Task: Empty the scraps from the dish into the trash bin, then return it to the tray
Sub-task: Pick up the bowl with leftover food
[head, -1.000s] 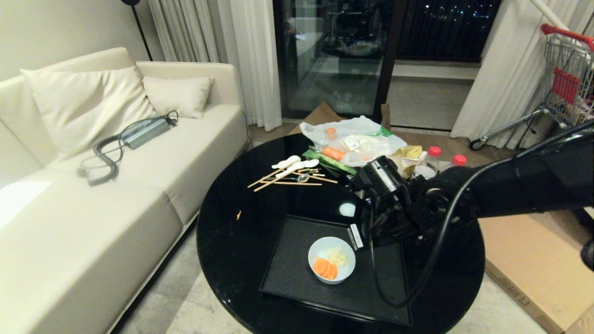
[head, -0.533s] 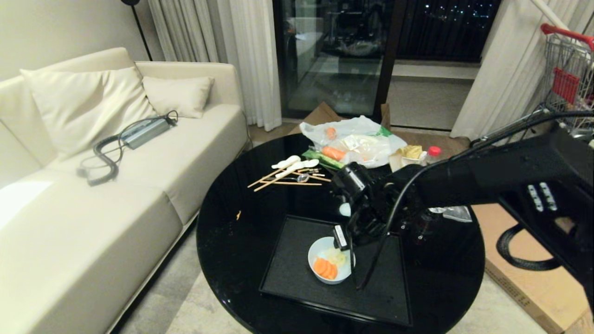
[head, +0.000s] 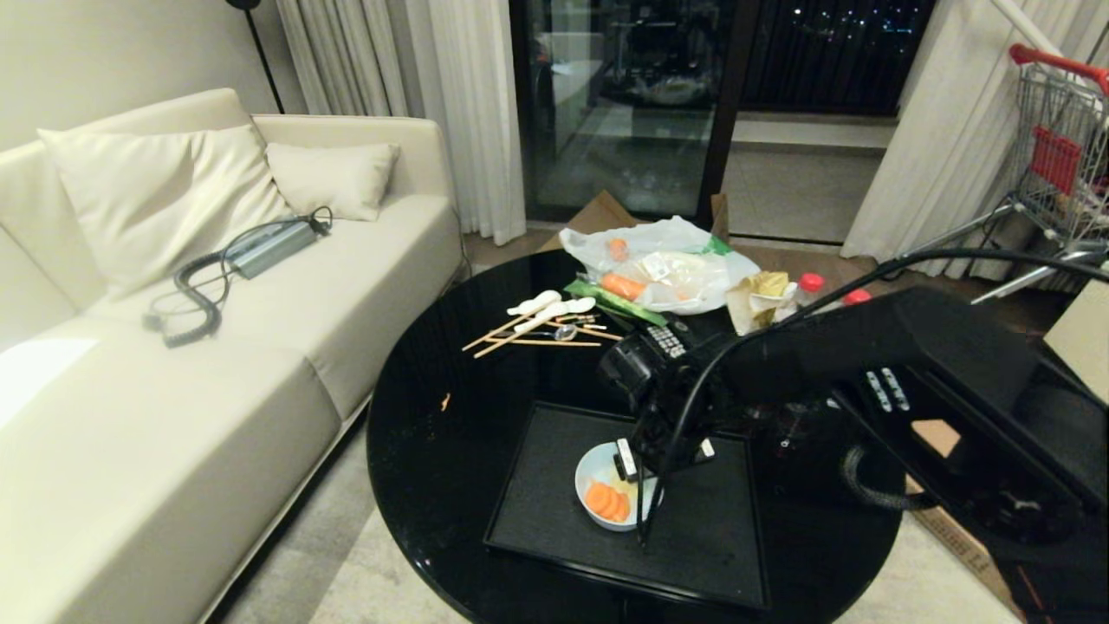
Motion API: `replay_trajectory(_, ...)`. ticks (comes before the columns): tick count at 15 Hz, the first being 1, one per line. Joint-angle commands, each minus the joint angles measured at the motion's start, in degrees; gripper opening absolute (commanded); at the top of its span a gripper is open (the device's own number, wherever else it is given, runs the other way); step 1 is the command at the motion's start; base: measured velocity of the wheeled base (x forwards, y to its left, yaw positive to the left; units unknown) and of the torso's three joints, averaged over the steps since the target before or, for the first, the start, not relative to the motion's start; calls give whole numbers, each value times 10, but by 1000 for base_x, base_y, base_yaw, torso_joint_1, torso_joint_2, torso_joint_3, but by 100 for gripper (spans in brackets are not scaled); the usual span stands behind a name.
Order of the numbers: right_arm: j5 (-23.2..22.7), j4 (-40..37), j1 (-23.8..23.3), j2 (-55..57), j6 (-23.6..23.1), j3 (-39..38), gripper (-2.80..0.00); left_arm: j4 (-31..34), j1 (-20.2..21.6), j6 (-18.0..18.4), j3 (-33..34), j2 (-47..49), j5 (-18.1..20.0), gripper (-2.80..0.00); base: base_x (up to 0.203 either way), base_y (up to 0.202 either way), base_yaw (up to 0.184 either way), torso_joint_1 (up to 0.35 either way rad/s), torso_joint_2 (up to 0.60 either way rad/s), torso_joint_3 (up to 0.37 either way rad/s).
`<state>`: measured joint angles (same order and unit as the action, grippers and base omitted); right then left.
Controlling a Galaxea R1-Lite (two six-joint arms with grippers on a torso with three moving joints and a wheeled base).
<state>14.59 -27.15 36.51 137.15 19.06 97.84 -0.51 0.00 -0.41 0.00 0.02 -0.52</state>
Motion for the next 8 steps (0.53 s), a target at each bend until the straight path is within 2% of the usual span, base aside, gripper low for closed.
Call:
replay_trajectory(1,4,-4,1,31,26,21,0,0,0,0,0,0,0,-280,0,0,0,0,0,0)
replay_trajectory(8,4,-3,-22,42,28,22,0,0,0,0,0,0,0,-280,0,0,0,0,0,0)
